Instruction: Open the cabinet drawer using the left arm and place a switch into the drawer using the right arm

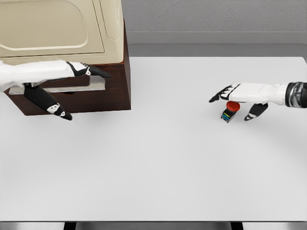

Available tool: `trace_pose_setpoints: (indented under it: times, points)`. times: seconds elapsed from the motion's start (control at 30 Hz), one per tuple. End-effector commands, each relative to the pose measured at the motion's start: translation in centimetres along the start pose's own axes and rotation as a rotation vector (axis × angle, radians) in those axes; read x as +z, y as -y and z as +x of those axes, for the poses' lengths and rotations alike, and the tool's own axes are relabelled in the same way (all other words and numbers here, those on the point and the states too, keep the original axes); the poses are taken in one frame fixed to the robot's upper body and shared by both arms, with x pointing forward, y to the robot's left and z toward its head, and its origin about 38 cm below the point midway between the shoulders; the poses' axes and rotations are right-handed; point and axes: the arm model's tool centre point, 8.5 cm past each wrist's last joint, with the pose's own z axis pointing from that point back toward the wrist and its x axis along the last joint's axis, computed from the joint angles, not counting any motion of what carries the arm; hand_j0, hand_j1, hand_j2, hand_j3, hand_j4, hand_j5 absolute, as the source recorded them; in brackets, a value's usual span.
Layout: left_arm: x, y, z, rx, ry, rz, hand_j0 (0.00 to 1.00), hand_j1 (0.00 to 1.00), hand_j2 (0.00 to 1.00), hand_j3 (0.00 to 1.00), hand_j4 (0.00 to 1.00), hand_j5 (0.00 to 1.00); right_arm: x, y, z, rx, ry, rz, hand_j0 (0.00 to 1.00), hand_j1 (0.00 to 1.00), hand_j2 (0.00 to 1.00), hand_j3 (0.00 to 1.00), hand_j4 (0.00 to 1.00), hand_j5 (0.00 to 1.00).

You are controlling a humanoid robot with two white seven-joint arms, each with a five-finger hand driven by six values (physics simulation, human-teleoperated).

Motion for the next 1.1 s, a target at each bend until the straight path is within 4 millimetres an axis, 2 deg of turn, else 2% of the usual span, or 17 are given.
trace_pose_setpoints:
  times: [0.0,0.17,0.27,0.4,0.43,0.7,0.83,1.07]
  points:
    - [0.5,-0.2,-0.4,0.037,-0.046,0.007,1.0,1.0,1.0,1.0,1.0,1.0,-0.3,-0.4,-0.4,-0.02,-0.007,0.005,0.92,0.92,0.92,0.92,0.92,0.92]
    - [0.7,-0.5,-0.4,0.014,-0.058,0.011,1.0,1.0,1.0,1.0,1.0,1.0,-0.6,-0.6,-0.4,-0.028,-0.006,0.005,0.8,0.8,0.8,0.8,0.8,0.8]
    - [0.7,0.3,-1.6,0.088,-0.139,0.001,1.0,1.0,1.0,1.0,1.0,1.0,-0.5,-0.6,-0.4,-0.026,-0.007,0.006,0.72,0.72,0.72,0.72,0.72,0.72]
    - [1.2,-0.6,-1.5,0.088,-0.158,0.027,1.0,1.0,1.0,1.0,1.0,1.0,-0.4,-0.6,-0.5,-0.026,-0.009,0.007,0.66,0.66,0.66,0.66,0.66,0.66]
    - [1.5,-1.4,-1.3,0.092,-0.173,0.049,1.0,1.0,1.0,1.0,1.0,1.0,-0.4,-0.6,-0.5,-0.027,-0.009,0.007,0.64,0.64,0.64,0.64,0.64,0.64]
    - [1.1,-1.5,-1.0,0.132,-0.137,0.062,1.0,1.0,1.0,1.0,1.0,1.0,-0.3,-0.4,-0.5,-0.024,-0.01,0.002,0.56,0.56,0.56,0.56,0.56,0.56]
    - [0.9,-0.6,-1.4,0.173,-0.131,0.052,1.0,1.0,1.0,1.0,1.0,1.0,-0.3,-0.4,-0.5,-0.024,-0.01,0.002,0.51,0.51,0.51,0.51,0.51,0.51]
    - [1.4,-0.4,-1.6,0.214,-0.126,0.061,1.0,1.0,1.0,1.0,1.0,1.0,-0.2,0.9,-0.3,-0.001,-0.006,-0.016,0.5,0.5,0.5,0.5,0.5,0.5]
